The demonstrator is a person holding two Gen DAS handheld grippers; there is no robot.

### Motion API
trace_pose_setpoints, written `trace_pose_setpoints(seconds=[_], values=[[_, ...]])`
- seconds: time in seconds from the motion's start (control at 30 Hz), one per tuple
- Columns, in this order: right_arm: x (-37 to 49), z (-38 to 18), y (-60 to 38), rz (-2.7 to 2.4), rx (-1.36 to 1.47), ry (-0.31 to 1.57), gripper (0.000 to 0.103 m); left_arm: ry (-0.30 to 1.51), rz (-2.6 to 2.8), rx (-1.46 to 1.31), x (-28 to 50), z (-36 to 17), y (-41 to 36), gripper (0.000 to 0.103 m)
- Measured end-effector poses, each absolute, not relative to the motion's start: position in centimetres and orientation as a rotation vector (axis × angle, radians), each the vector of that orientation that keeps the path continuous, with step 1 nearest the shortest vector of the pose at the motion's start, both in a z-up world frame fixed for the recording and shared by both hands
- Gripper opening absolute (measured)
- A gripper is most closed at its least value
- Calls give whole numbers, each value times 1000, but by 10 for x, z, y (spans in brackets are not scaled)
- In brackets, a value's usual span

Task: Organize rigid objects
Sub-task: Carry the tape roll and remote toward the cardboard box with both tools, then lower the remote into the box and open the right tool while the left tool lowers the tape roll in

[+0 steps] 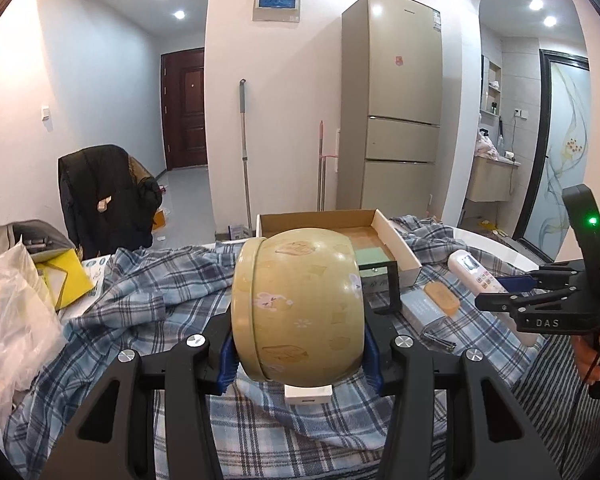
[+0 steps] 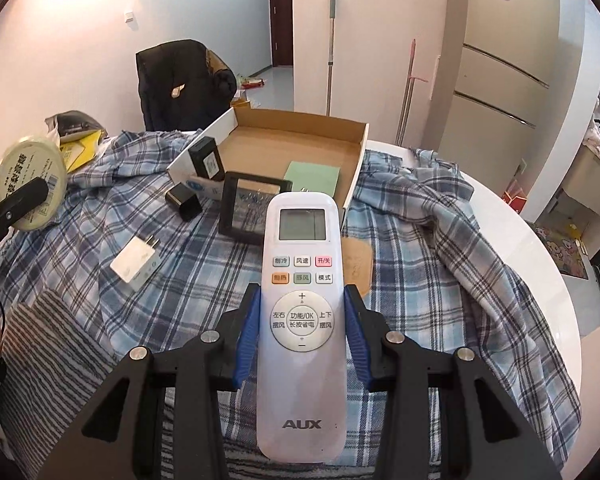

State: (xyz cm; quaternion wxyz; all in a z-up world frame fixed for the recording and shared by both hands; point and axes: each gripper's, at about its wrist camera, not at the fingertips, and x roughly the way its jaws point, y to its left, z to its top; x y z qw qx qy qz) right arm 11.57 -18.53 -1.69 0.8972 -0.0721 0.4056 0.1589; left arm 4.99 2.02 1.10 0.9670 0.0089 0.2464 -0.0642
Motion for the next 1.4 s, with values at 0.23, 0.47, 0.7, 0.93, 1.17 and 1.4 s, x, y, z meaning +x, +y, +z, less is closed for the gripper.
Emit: trace_pose_setpoints(seconds=[0.23, 0.47, 0.7, 0.93, 1.17, 1.4], values=[[142, 0, -185, 313, -125, 813, 39, 455, -87, -5, 71, 33, 27, 51], [183, 28, -180, 268, -86, 772, 39, 428, -31, -60, 113, 52, 47, 51], [221, 39, -170, 265, -68, 777, 39, 453, -41, -51, 157, 58, 49, 51], [266, 38, -140, 291, -64, 789, 39, 452, -71, -47, 200, 61, 46, 51], [315, 2, -117, 285, -34, 846, 39, 512, -99, -51, 237, 31, 41, 51], [347, -49, -124, 203, -4, 933, 39, 558, -97, -60, 251, 6, 44, 51]])
